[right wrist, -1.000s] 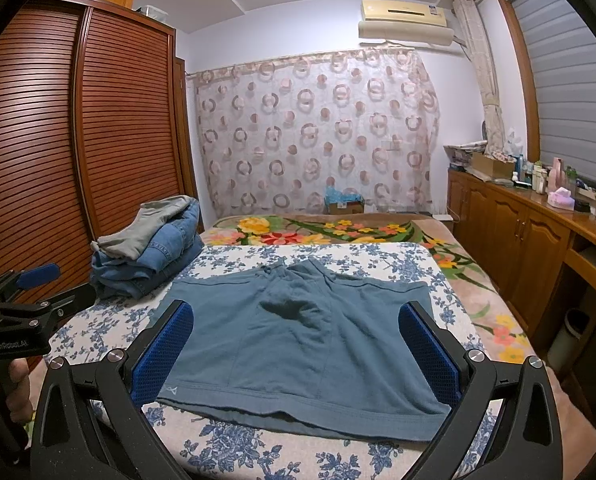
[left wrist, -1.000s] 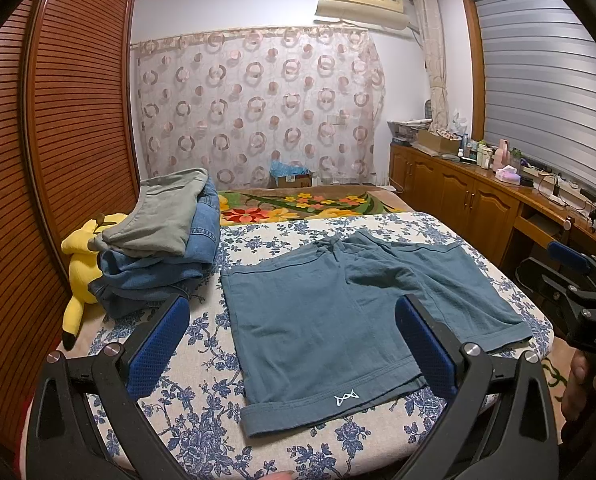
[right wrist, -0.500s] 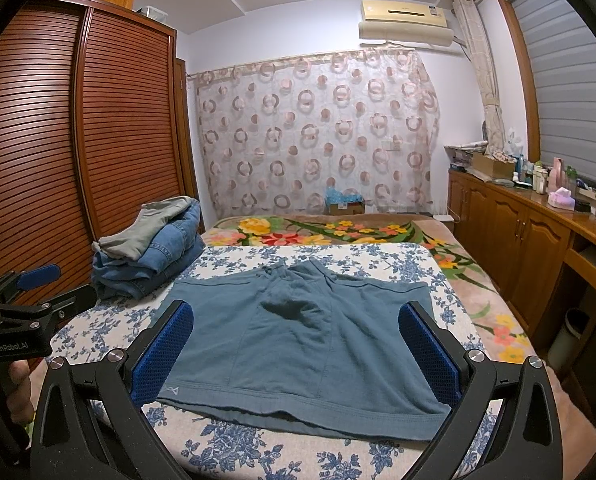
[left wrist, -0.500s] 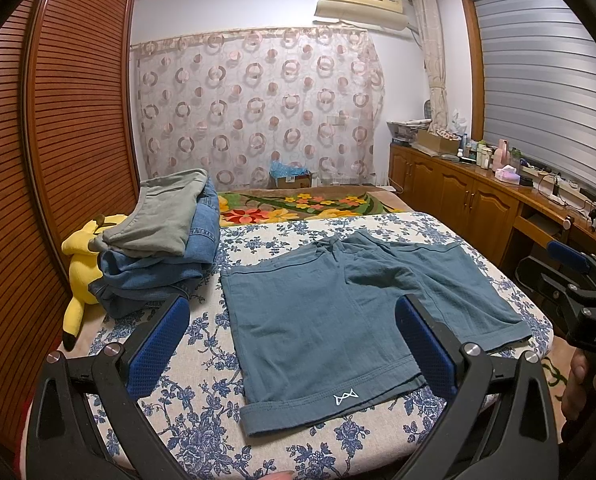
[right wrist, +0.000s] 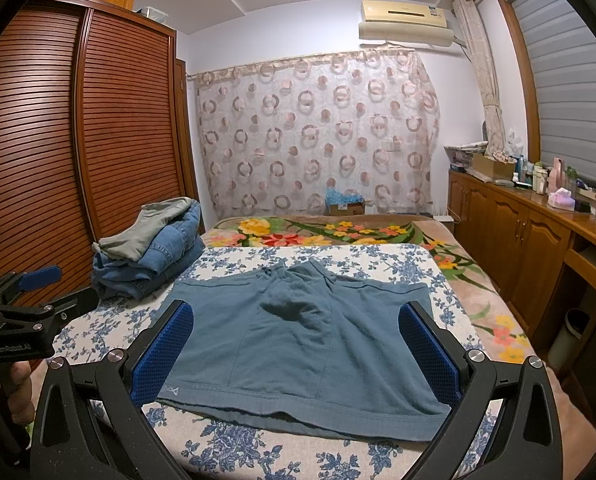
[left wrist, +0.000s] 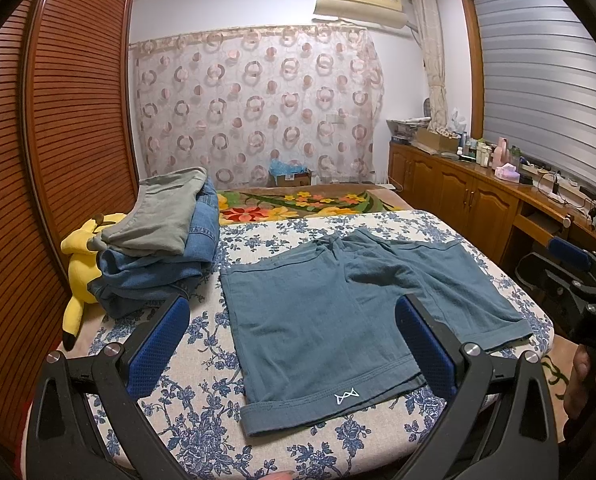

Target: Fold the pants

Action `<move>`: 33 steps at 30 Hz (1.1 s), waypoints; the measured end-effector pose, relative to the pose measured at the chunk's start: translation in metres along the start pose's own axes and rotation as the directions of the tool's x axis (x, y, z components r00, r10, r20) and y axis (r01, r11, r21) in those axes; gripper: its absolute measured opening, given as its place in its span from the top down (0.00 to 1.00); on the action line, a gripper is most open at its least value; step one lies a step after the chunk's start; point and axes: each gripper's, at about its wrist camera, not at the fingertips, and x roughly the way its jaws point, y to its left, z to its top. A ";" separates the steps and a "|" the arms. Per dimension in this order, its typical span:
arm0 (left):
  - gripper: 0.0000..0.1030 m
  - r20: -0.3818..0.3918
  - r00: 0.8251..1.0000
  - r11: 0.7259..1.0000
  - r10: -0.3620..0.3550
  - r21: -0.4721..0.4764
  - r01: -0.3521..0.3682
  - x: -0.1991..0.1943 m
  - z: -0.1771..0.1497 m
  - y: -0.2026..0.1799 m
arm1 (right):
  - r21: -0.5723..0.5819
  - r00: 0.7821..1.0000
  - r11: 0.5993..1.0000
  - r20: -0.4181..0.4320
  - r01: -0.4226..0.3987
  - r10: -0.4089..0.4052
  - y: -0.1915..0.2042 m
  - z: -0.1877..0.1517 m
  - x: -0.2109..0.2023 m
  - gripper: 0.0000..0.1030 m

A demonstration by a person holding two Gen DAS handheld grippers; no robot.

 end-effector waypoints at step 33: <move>0.00 -0.242 0.963 0.990 -0.114 0.055 0.131 0.069 -0.034 -0.013 | -0.012 0.991 1.000 -0.136 0.011 -0.013 -0.024 -0.004 0.035 0.01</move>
